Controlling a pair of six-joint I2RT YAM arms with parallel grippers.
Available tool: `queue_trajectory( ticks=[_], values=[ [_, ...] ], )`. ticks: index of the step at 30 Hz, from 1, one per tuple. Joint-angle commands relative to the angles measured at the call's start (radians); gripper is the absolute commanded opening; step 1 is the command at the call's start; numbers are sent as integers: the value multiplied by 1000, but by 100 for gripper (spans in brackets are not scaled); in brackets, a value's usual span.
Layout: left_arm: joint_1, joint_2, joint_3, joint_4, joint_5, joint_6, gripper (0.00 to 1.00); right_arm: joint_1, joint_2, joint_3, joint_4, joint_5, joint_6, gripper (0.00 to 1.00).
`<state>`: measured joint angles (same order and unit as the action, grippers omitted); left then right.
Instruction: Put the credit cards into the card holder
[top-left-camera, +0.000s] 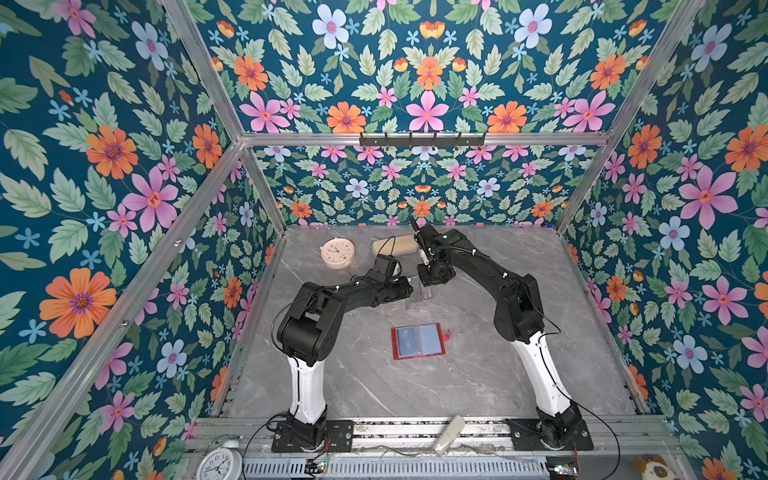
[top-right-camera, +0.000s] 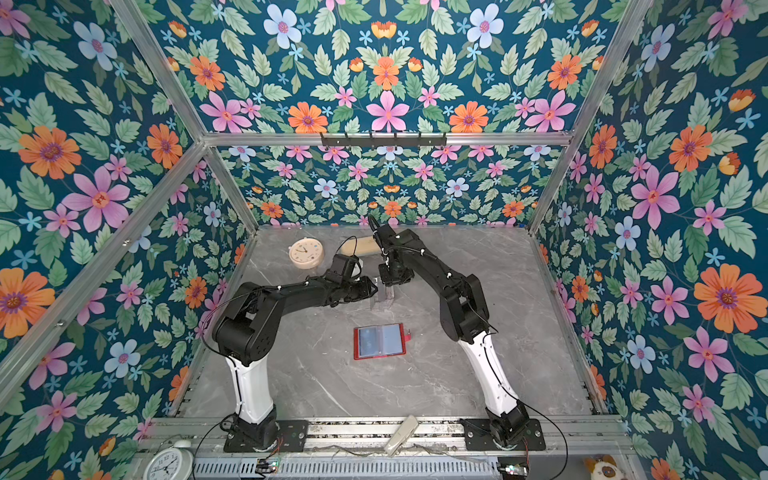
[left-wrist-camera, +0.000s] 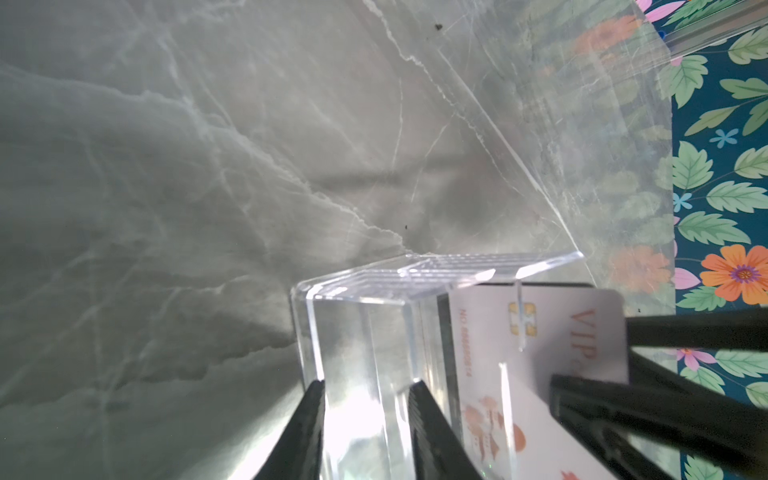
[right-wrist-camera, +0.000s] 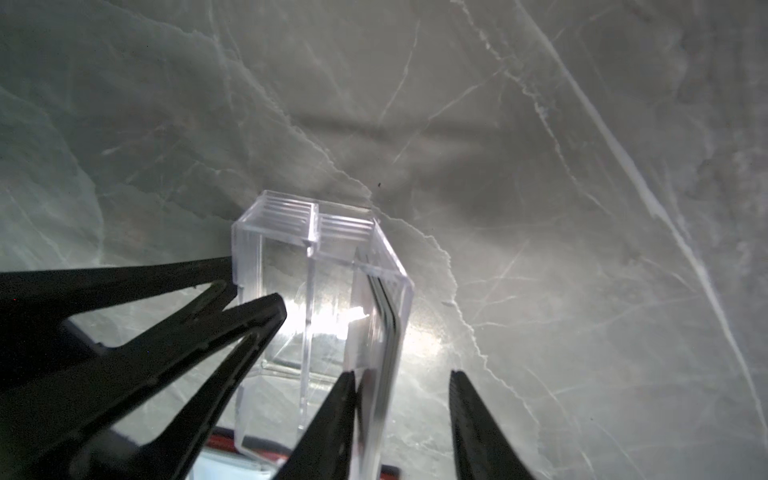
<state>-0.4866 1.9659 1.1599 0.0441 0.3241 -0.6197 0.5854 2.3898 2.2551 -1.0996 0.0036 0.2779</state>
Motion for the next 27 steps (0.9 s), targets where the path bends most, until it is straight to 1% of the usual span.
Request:
queue_trajectory(
  ticks=[1,9,13,22,27],
  values=[
    [2,3,-6,-73,-60,9,35,1,8,12,-48,37,-11,39],
    [2,4,-5,-75,-63,8,35,8,11,44,-82,71,-14,35],
    [2,4,-8,-73,-65,5,35,14,9,51,-92,82,-17,32],
    [2,7,-7,-72,-62,2,35,27,8,70,-109,103,-22,18],
    [2,8,-6,-72,-61,1,35,37,10,83,-123,122,-20,16]
  ],
)
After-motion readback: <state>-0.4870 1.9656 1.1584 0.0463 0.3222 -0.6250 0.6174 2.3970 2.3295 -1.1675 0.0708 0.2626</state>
